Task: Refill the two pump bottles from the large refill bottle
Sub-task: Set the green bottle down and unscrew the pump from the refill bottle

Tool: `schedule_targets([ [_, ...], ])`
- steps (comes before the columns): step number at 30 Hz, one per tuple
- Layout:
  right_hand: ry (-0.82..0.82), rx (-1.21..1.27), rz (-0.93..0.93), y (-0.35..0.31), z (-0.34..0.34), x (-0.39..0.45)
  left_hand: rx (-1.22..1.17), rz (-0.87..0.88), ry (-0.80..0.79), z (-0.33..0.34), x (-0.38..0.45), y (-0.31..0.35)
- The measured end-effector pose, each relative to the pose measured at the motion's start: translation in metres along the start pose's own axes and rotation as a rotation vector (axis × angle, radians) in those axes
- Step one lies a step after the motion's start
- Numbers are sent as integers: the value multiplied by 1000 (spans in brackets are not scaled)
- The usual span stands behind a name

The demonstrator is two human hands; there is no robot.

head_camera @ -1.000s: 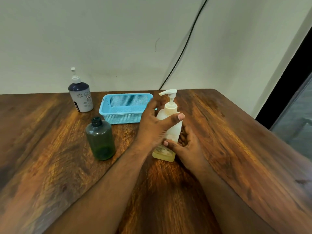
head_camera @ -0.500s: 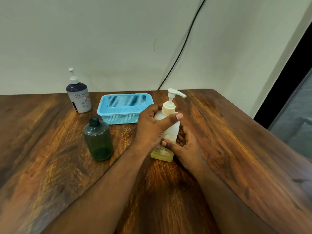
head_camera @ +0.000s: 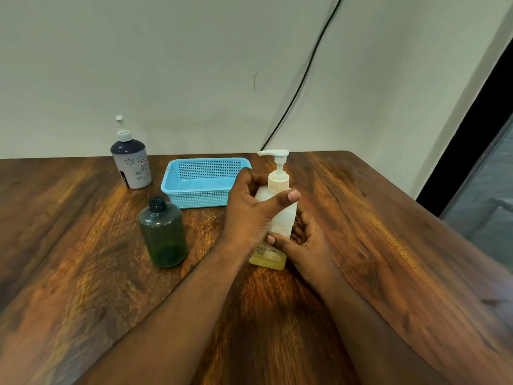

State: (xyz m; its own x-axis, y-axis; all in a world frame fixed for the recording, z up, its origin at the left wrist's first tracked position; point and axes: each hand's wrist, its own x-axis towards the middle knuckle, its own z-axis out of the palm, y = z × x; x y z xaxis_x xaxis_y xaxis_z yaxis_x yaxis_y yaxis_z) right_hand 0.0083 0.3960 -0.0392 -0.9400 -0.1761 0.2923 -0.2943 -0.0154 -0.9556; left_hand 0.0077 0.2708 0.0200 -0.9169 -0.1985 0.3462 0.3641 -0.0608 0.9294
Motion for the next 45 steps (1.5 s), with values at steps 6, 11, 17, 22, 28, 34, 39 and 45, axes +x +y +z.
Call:
schedule_targets([
  [6,-2,12,17,0,0,0,-1,-24,-110,-3,2,5],
  [11,-17,16,14,-4,-1,-1,11,-1,-118,-5,4,2],
  [17,-20,-6,17,-3,-2,0,11,-21,-70,-4,3,-1],
  [22,-10,-31,10,-4,-2,0,-6,-6,-90,-2,3,1],
  [28,-2,-33,9,-5,-2,-1,-12,1,-67,-2,3,-1],
  [34,-2,-15,25,-1,-3,0,-3,10,-88,0,0,4],
  [39,29,-57,5,-3,-1,-3,120,99,-84,3,1,15],
  [45,52,-70,14,-3,0,-3,125,222,21,-1,14,46],
])
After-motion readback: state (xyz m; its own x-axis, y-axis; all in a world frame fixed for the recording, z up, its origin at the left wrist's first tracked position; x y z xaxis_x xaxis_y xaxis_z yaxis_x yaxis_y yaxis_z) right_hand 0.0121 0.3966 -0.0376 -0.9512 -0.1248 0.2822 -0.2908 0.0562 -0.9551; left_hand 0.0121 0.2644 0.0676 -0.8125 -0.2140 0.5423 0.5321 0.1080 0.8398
